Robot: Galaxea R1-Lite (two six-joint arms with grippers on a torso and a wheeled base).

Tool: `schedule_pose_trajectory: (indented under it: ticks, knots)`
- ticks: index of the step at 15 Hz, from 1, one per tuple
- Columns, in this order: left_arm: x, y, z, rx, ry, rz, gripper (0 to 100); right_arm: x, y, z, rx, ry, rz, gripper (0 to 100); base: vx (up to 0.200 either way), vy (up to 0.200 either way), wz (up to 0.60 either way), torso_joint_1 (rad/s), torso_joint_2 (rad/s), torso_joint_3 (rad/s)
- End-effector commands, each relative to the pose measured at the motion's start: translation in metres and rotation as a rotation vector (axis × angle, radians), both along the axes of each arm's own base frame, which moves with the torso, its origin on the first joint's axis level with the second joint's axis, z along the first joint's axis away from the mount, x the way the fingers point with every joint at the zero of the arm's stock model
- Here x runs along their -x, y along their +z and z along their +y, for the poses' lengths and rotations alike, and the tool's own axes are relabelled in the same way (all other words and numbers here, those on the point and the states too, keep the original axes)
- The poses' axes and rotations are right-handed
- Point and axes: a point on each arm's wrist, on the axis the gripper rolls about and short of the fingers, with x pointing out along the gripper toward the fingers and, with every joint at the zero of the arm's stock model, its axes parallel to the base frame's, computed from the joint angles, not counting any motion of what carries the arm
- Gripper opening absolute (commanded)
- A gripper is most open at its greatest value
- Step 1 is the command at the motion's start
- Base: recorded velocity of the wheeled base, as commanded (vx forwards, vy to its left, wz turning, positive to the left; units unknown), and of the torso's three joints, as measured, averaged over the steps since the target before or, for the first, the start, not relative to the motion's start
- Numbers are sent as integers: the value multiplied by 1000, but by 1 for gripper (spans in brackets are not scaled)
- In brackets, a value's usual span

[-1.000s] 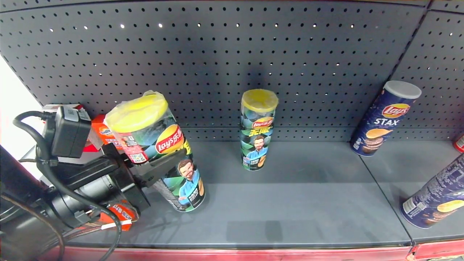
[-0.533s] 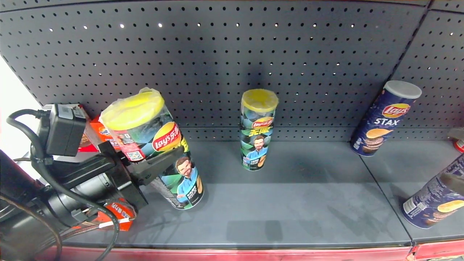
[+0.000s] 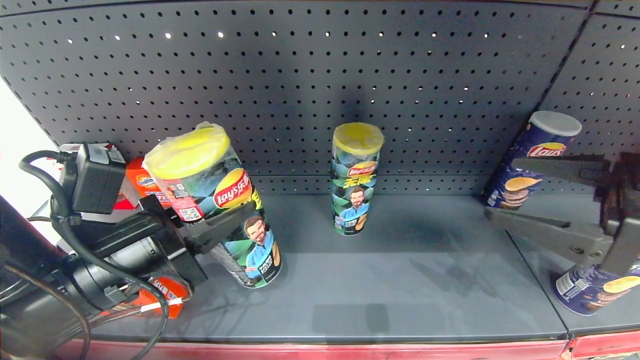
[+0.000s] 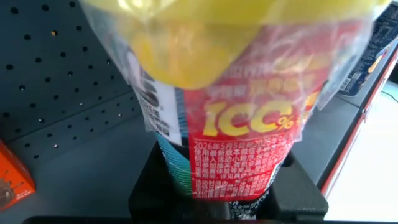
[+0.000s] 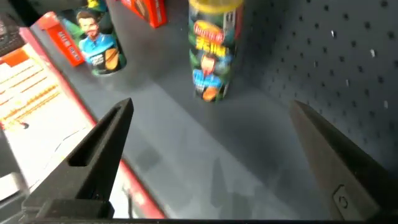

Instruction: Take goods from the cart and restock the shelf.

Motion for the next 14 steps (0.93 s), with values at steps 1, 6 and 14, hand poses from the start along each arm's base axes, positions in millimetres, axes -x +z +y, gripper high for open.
schedule_pose_trajectory:
  ticks: [1,6,14]
  knots:
    - [-3,-2,-1,-3,0,10,0,-30,-9,17,19,0,38,100,0,0,0,0,0,0]
    - [-4,-3,-2,-5,1,14,0,-64,-23,37,32,75,95,100,0,0,0,0,0,0]
    - [-10,-3,-4,-4,4,14,0,-138,-64,48,-22,278,-11,100,0,0,0,0,0,0]
